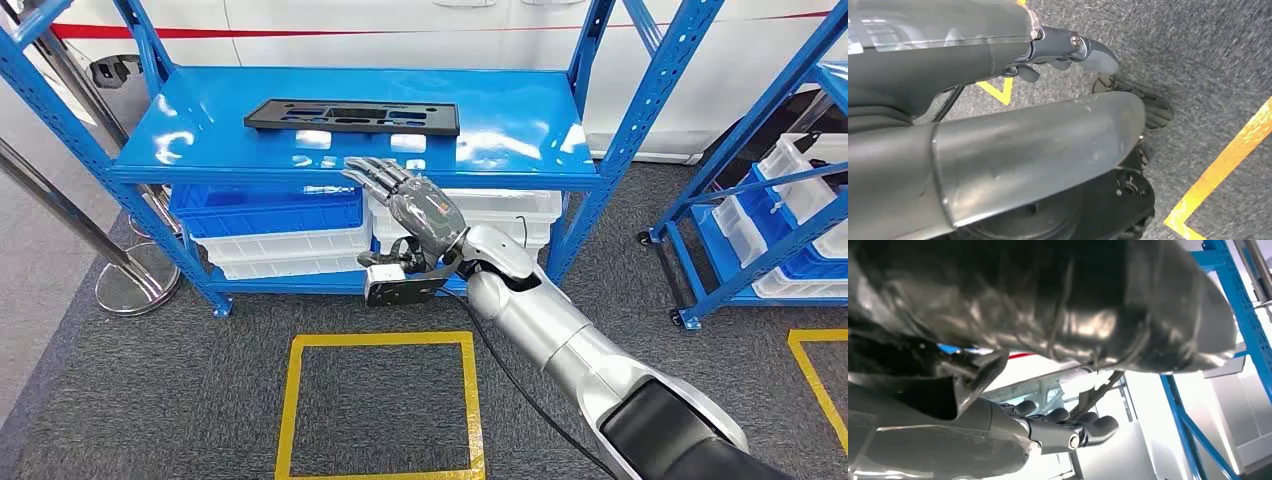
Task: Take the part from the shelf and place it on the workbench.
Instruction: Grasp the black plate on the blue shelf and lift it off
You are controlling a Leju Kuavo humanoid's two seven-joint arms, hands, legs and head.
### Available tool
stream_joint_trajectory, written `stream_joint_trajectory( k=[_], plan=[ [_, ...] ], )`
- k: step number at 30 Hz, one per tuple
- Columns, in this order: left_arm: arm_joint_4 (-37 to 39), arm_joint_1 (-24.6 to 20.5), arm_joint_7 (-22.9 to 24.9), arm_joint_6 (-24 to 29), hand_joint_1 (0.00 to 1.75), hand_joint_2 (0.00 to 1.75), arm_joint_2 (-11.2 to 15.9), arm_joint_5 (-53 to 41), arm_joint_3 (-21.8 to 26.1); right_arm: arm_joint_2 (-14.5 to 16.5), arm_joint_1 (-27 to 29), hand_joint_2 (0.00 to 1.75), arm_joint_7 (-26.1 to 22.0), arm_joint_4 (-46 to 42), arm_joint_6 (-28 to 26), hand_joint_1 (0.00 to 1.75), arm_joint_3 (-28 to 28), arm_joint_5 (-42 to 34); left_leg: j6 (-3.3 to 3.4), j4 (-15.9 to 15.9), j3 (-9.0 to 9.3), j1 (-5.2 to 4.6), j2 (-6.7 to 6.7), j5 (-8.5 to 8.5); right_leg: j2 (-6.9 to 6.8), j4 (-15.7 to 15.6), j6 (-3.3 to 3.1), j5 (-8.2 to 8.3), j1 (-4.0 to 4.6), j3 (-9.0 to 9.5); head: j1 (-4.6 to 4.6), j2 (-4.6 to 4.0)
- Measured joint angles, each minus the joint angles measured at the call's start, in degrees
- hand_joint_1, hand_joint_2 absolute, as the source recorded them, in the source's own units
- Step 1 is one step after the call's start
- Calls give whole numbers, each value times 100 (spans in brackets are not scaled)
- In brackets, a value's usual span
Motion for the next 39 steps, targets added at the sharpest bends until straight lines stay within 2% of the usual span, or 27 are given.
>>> stream_joint_trajectory(
  k=[2, 4, 5, 6, 7, 8, 9, 10, 11, 14, 16, 17, 19, 20, 21, 22, 24, 25, 26, 28, 31, 32, 33, 35, 36, 37, 39],
  plan=[
    [9, -3, -1, -5, 0, 0, -1, -3, 3, -4, -24, 0, -1, -2, 0, 0, 10, -4, 9, -21, 14, -1, 16, 4, -3, 374, 12, -157, -4, -218, -1, 0],
    [29, -7, -2, -12, 0, 0, -1, -9, 7, -24, -27, 0, -2, -3, 0, 0, 29, -11, 18, -36, 35, -1, 36, -12, -8, 1141, 43, -407, -23, -687, -2, 0],
    [37, -9, -2, -13, 0, 0, -1, -11, 8, -36, -8, 0, -2, -3, 0, 0, 42, -14, 13, -23, 47, 1, 36, -38, -9, 1411, 64, -423, -41, -888, -1, 0],
    [45, -8, -3, -13, 0, 0, -1, -14, 9, -52, 11, 0, -2, -3, 0, 0, 56, -14, -2, -3, 67, 9, 29, -73, -9, 1481, 84, -322, -63, -994, -2, 0],
    [50, -8, -3, -13, 0, 0, -1, -15, 9, -68, 23, 0, -2, -6, 0, 0, 69, -15, -28, 29, 94, 21, 17, -122, -10, 1322, 104, -105, -85, -987, -1, 0],
    [52, -6, -3, -13, 0, 0, -1, -16, 10, -84, 26, 0, -2, -9, 0, 0, 78, -17, -66, 75, 127, 35, 5, -191, -10, 978, 121, 170, -108, -894, -1, 0],
    [56, 0, -3, -13, 0, 0, 1, -17, 11, -101, 27, 0, -3, -12, 1, 0, 84, -20, -112, 121, 136, 43, -4, -260, -1, 673, 130, 359, -113, -780, -1, 0],
    [59, -5, -3, -13, 0, 0, 4, -20, 12, -116, 28, 0, -4, -17, 1, 0, 88, -24, -160, 179, 133, 45, -11, -326, 11, 398, 113, 453, -113, -673, -1, 0],
    [63, -13, -3, -12, 0, 0, 7, -21, 13, -126, 35, 0, -5, -21, 2, 0, 96, -26, -199, 224, 114, 42, -13, -372, 22, 266, 77, 451, -99, -628, -2, 0],
    [79, -41, -3, -11, 0, 0, 10, -25, 13, -153, 60, 0, -7, -49, 3, 0, 114, -28, -284, 264, 85, 52, -9, -446, 26, 250, -89, 307, -60, -615, -2, 0],
    [90, -50, -3, -10, 0, 0, 9, -27, 13, -163, 49, 0, -10, -78, 2, 0, 115, -30, -337, 483, 4, 63, 56, -561, 12, 212, -175, 253, -74, -530, -3, 0],
    [94, -56, -3, -9, 0, 0, 10, -29, 13, -162, 44, 0, -11, -90, 3, 0, 116, -30, -356, 780, -156, 66, 98, -667, 0, 193, -207, 222, -80, -474, -4, 0],
    [98, -66, -3, 1, 0, 0, 15, -42, 13, -166, 49, 0, -9, -94, 5, 0, 120, -33, -373, 1588, -675, 64, 150, -874, -25, 183, -243, 150, -63, -386, -6, 0],
    [98, -67, -3, 7, 0, 0, 18, -49, 13, -167, 61, 0, -8, -93, 7, 0, 124, -35, -369, 1905, -928, 64, 156, -887, -33, 183, -247, 106, -53, -335, -5, 0],
    [98, -63, -2, 13, 0, 0, 20, -56, 13, -168, 72, 0, -7, -93, 7, 0, 129, -40, -357, 2019, -1088, 62, 158, -781, -38, 183, -247, 57, -44, -273, -5, 0],
    [98, -55, -1, 16, 0, 0, 21, -61, 13, -168, 77, 0, -7, -93, 8, 0, 133, -46, -335, 1911, -1142, 60, 159, -551, -39, 183, -240, 1, -39, -195, -5, 0],
    [99, -41, 2, 20, 0, 0, 28, -63, 14, -168, 75, 0, -5, -92, 8, 0, 138, -58, -271, 1259, -1004, 42, 170, 27, -41, 172, -210, -116, -37, -26, -4, 0],
    [102, -39, 4, 21, 0, 0, 32, -63, 14, -169, 72, 0, -4, -92, 8, 0, 139, -63, -238, 968, -909, 17, 178, 216, -42, 163, -184, -163, -29, 32, -4, 0],
    [105, -41, 5, 21, 0, 0, 36, -63, 14, -170, 70, 0, -3, -92, 8, 0, 141, -68, -204, 762, -827, -9, 184, 273, -45, 150, -154, -191, -25, 61, -4, 0],
    [111, -55, 9, 21, 0, 0, 38, -64, 15, -173, 69, 0, -2, -92, 9, 0, 145, -77, -146, 596, -753, -49, 181, 178, -53, 138, -89, -198, -8, 59, -4, 0],
    [113, -50, 18, 28, 0, 0, 41, -68, 16, -175, 60, 0, -7, -98, 9, 0, 146, -98, -61, 439, -602, -17, 157, 88, -65, 303, -17, -254, -15, -2, -3, 1],
    [114, -44, 21, 31, 0, 0, 43, -72, 16, -178, 53, 0, -8, -99, 9, 0, 146, -108, -27, 406, -539, -9, 152, 70, -63, 528, -2, -337, -19, -124, -3, 1],
    [115, -41, 24, 32, 0, 0, 44, -76, 17, -182, 52, 0, -9, -99, 12, 0, 146, -115, 6, 390, -496, -17, 150, 45, -59, 854, 9, -451, -20, -323, -2, 0],
    [120, -53, 27, 31, 0, 0, 45, -85, 17, -189, 77, 0, -9, -97, 19, 0, 146, -126, 58, 386, -424, -43, 134, -19, -55, 1515, 19, -623, -14, -820, -2, 0],
    [123, -58, 28, 30, 0, 0, 45, -95, 17, -190, 93, 0, -10, -96, 23, 0, 146, -128, 70, 386, -372, -59, 121, -61, -54, 1660, 12, -576, -6, -1001, -2, 0],
    [127, -59, 30, 27, 0, 0, 45, -105, 17, -191, 102, 0, -11, -94, 25, 0, 146, -129, 74, 387, -309, -78, 108, -107, -52, 1602, -10, -405, 5, -1082, -2, 0],
    [132, -55, 30, 22, 0, 0, 43, -129, 17, -194, 101, 0, -11, -93, 27, 0, 146, -131, 71, 380, -158, -111, 94, -217, -46, 967, -112, 198, 55, -980, -2, 0]
  ],
)
